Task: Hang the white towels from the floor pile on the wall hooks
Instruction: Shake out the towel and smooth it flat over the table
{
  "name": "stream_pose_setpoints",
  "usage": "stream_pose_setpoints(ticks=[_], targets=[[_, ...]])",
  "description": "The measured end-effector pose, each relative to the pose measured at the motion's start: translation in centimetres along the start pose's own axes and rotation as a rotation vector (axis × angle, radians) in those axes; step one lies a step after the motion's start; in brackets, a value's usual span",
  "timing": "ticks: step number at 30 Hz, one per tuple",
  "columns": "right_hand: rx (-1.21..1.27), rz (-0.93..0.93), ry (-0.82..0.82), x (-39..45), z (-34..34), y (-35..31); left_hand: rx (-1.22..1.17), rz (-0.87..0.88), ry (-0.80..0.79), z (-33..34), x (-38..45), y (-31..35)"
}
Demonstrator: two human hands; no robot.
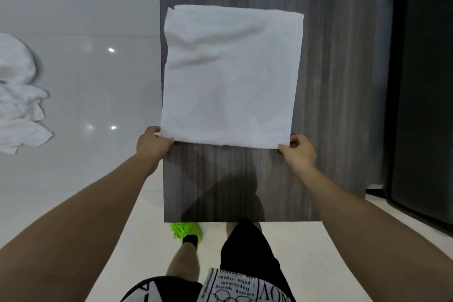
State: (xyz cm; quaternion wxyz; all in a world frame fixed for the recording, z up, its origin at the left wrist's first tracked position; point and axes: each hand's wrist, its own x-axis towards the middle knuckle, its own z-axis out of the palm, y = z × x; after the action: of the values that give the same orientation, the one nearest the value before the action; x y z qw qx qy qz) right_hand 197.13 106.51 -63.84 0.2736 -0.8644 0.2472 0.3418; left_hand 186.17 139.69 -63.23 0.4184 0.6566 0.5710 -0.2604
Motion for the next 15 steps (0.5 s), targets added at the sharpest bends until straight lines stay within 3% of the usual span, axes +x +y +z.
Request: stream_pose_setpoints(ticks=[3, 9, 15], targets=[[0.016, -0.052, -0.036, -0.5, 0.2, 1.0, -0.096, 0.012, -0.022, 0.0, 0.3, -1.0], [-0.078, -0.024, -0.002, -1.2, 0.0, 1.0, -0.057, 0.025, 0.016, -0.8, -0.8, -2.0], [0.064, -0.121, 0.054, -4.6, -3.2, -1.1, -0.059, 0.109, 0.058, -4.0, -4.4, 0.8]])
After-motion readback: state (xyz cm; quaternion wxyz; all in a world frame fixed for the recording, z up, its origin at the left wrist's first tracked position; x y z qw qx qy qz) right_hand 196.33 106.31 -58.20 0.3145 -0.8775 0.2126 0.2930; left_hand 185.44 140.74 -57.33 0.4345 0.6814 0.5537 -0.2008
